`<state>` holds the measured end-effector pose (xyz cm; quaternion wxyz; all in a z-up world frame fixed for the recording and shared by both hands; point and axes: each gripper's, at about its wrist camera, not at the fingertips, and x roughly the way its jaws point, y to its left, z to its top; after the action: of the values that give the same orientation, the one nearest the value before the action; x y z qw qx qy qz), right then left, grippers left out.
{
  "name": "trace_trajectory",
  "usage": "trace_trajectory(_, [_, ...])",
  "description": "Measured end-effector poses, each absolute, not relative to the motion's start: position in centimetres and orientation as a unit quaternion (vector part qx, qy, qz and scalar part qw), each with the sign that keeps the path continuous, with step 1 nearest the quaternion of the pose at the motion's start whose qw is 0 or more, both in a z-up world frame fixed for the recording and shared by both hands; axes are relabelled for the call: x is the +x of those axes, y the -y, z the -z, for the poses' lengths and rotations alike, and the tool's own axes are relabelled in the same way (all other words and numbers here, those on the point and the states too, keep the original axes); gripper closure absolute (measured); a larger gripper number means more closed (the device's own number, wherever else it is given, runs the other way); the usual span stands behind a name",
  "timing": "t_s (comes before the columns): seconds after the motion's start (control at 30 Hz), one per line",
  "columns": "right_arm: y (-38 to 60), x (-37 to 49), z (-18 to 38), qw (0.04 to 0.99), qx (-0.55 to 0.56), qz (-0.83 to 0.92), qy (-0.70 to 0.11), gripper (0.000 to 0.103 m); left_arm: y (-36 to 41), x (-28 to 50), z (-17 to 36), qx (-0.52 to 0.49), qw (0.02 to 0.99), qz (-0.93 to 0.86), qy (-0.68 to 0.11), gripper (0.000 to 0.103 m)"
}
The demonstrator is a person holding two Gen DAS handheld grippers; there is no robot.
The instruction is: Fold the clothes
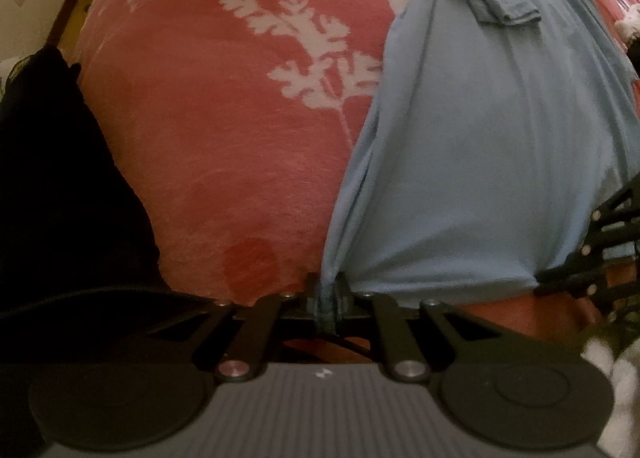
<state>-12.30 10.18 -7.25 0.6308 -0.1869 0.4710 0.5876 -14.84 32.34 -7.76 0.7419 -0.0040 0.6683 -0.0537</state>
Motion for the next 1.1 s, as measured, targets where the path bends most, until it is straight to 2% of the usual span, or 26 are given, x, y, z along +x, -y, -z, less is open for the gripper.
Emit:
trace_trajectory(0.03, [-9.8, -12.0, 6.8, 0.629, -0.177, -0.588, -0.476, 0.098, -32.3, -14.9, 7.6, -0.003, 0.741, 0.056, -0.669, 0.089])
trace_trajectory(0.17, [-7.2, -9.6, 4.6, 0.643, -0.118, -0.577, -0.489, 0.096, -31.9, -15.3, 6.0, -0.003, 0.751, 0.080, -0.656, 0.069])
trace_trajectory(0.2, [-6.4, -8.9, 3.9, 0.652, -0.101, -0.571, -0.489, 0.092, -31.8, -15.4, 5.5, -0.003, 0.757, 0.081, -0.648, 0.065])
trace_trajectory(0.4, [-2.2, -1.2, 1.5, 0.743, 0.042, -0.458, -0.486, 0.069, -30.3, -14.8, 4.5, 0.014, 0.785, 0.080, -0.614, 0.064])
trace_trajectory(0.5, [-1.1, 3.1, 2.6, 0.787, 0.099, -0.350, -0.498, 0.059, -29.5, -14.6, 4.9, 0.034, 0.798, 0.075, -0.597, 0.064])
trace_trajectory(0.6, [0.2, 6.8, 4.6, 0.805, 0.159, -0.262, -0.507, 0.054, -29.2, -14.1, 4.8, 0.031, 0.812, 0.070, -0.579, 0.064])
trace_trajectory(0.77, [-0.3, 7.9, 6.1, 0.817, 0.167, -0.215, -0.508, 0.054, -29.0, -11.9, 4.5, 0.016, 0.841, 0.063, -0.537, 0.064])
trace_trajectory(1.0, [-4.4, 3.7, 3.1, 0.864, -0.021, -0.289, -0.412, 0.056, -27.1, -6.7, 4.3, 0.057, 0.863, 0.093, -0.493, 0.064])
trace_trajectory(1.03, [-4.9, 3.6, 3.3, 0.862, -0.037, -0.295, -0.410, 0.058, -26.7, -6.0, 4.3, 0.064, 0.865, 0.097, -0.488, 0.064])
trace_trajectory(1.1, [-5.9, 3.3, 3.8, 0.858, -0.068, -0.307, -0.405, 0.068, -25.7, -4.5, 4.3, 0.083, 0.867, 0.106, -0.479, 0.064])
